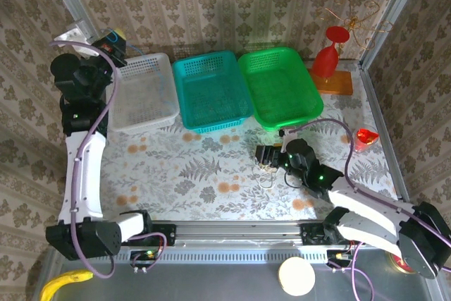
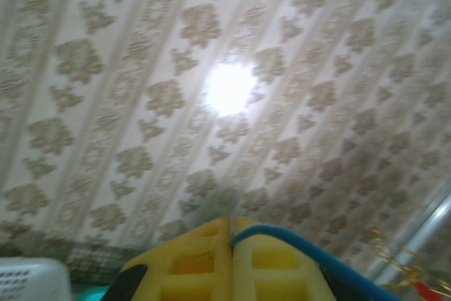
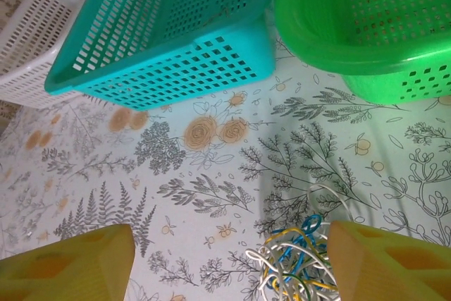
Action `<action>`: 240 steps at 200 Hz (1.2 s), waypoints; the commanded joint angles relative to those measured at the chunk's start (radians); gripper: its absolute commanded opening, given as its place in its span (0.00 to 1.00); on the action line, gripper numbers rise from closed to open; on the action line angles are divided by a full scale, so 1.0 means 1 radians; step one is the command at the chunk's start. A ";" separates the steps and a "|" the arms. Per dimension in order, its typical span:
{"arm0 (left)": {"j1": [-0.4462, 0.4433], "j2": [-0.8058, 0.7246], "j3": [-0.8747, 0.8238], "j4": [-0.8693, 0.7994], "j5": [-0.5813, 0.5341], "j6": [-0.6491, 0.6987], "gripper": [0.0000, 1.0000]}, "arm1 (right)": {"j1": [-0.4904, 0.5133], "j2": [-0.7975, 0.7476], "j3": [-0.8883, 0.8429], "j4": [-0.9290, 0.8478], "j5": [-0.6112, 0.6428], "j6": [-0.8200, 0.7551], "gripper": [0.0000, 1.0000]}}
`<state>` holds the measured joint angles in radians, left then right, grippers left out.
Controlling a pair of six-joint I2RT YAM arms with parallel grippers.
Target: Untangle the cables
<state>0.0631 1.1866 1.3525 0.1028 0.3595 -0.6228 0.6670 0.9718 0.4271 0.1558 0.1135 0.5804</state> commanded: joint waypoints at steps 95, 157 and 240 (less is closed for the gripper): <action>0.197 0.266 -0.183 0.097 0.071 0.108 0.35 | -0.003 -0.091 0.069 -0.206 -0.057 0.022 0.75; 0.177 0.250 -0.142 -0.082 0.058 0.193 1.00 | -0.003 -0.088 0.099 -0.260 -0.060 0.025 0.75; -0.134 0.045 -0.267 -0.214 0.020 0.271 1.00 | -0.012 -0.052 0.155 -0.423 -0.050 0.012 0.71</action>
<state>0.0303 1.3064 1.1458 -0.0635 0.4000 -0.3950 0.6643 0.9070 0.5426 -0.1841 0.0666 0.5957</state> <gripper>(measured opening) 0.999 0.719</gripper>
